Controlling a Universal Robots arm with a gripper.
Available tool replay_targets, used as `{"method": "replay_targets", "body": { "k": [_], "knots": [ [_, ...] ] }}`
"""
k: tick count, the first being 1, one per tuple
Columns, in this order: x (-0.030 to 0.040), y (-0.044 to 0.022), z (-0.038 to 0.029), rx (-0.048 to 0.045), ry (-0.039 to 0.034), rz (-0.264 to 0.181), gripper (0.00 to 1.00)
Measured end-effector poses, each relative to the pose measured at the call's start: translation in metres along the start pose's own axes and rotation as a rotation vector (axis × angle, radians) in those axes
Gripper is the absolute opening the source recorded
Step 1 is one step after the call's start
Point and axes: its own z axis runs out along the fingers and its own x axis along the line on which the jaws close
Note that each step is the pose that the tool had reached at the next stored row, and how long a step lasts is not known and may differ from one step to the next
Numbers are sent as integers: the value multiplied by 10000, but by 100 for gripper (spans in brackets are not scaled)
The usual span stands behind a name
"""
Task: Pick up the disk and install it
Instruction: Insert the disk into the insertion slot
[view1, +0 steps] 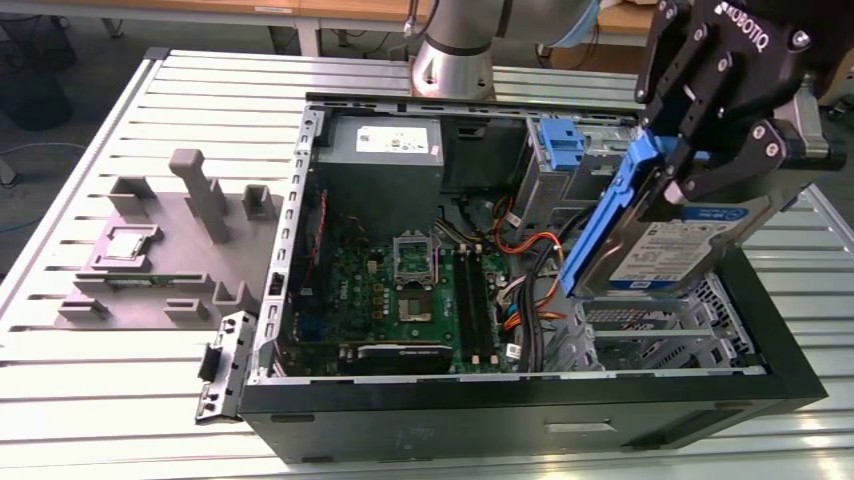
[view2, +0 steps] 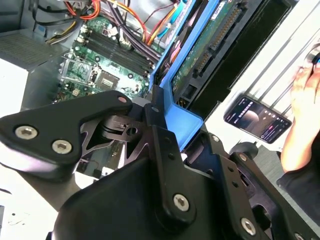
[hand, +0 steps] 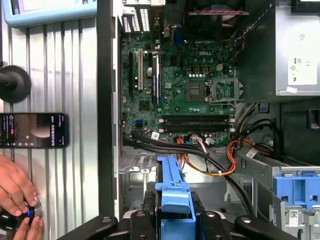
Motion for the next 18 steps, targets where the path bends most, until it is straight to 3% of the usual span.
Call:
{"method": "replay_targets", "body": {
  "k": [5, 18],
  "knots": [
    [32, -60, 29, 0, 1, 0, 36],
    [33, -228, 98, 0, 2, 0, 36]
  ]
}}
